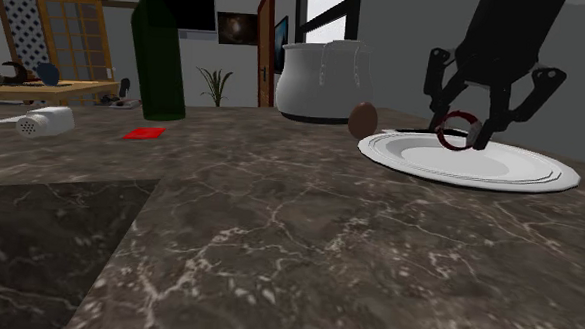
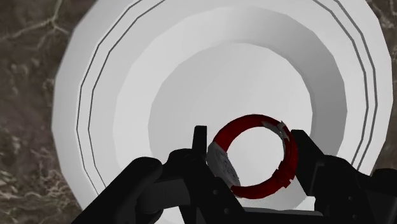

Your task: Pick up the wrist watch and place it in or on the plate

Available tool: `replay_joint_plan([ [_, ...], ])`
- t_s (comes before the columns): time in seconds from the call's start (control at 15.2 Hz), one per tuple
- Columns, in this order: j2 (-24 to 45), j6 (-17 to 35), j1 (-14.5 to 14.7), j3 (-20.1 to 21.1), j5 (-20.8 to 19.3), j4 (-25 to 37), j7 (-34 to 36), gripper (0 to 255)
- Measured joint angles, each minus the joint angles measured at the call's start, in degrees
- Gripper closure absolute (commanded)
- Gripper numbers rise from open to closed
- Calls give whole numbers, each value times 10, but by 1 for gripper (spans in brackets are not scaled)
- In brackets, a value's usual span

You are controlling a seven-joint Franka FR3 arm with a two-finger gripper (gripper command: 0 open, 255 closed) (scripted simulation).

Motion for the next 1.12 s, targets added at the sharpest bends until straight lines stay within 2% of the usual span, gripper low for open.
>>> replay_joint_plan([
  [0.46, -4, 11, 0, 0, 0, -15, -3, 255],
  [0.53, -4, 11, 0, 0, 0, -15, -3, 0],
  [0.92, -4, 11, 0, 0, 0, -15, -3, 0],
  [1.12, 25, -41, -5, -2, 2, 67, 0, 0],
])
